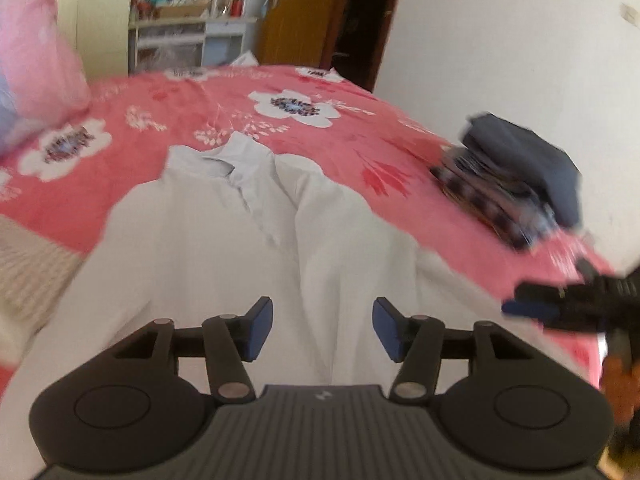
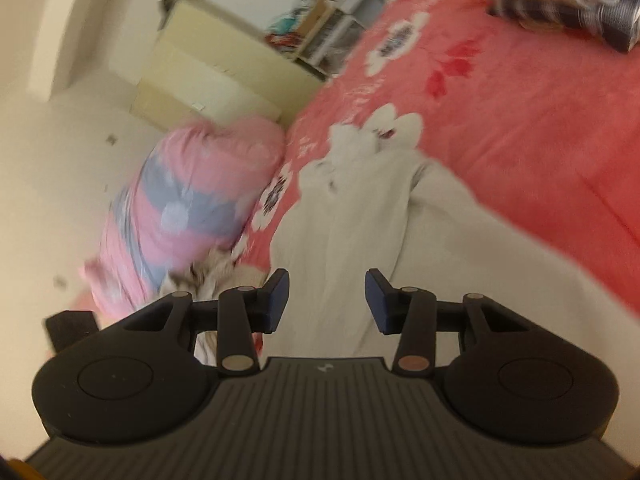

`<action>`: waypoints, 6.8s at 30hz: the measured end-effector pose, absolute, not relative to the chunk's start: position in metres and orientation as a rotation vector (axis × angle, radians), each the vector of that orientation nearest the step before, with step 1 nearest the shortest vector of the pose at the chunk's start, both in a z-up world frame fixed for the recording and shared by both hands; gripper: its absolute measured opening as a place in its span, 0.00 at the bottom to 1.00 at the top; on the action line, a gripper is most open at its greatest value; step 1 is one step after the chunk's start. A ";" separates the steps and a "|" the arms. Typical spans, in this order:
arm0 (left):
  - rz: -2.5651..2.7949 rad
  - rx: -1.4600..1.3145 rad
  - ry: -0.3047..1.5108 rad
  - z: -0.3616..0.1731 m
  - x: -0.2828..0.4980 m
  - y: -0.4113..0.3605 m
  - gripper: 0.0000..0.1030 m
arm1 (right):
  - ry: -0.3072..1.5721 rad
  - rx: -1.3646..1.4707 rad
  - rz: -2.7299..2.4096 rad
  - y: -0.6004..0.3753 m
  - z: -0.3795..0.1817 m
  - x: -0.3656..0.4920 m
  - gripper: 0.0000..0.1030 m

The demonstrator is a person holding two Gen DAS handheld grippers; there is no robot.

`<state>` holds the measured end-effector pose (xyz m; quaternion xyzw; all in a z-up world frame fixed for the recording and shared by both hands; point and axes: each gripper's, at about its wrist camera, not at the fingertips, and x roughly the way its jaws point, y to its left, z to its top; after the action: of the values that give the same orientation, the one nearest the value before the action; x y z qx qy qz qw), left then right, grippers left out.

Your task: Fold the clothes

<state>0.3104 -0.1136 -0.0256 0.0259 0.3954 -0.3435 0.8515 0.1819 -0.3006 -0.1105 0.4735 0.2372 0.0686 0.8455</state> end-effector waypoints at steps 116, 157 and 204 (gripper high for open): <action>-0.834 0.672 0.340 -0.068 0.062 -0.075 0.09 | 0.664 0.846 0.174 -0.219 -0.151 0.179 0.03; -0.743 0.522 0.594 -0.079 0.095 -0.050 0.02 | 0.610 0.465 0.249 -0.180 -0.106 0.114 0.22; -0.643 0.641 0.604 -0.107 0.097 -0.055 0.21 | 0.703 0.857 0.023 -0.280 -0.144 0.283 0.00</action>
<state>0.0966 -0.0555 -0.1065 0.3049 0.2874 -0.3060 0.8549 0.2828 -0.2804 -0.1443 0.4070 0.3337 0.0111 0.8502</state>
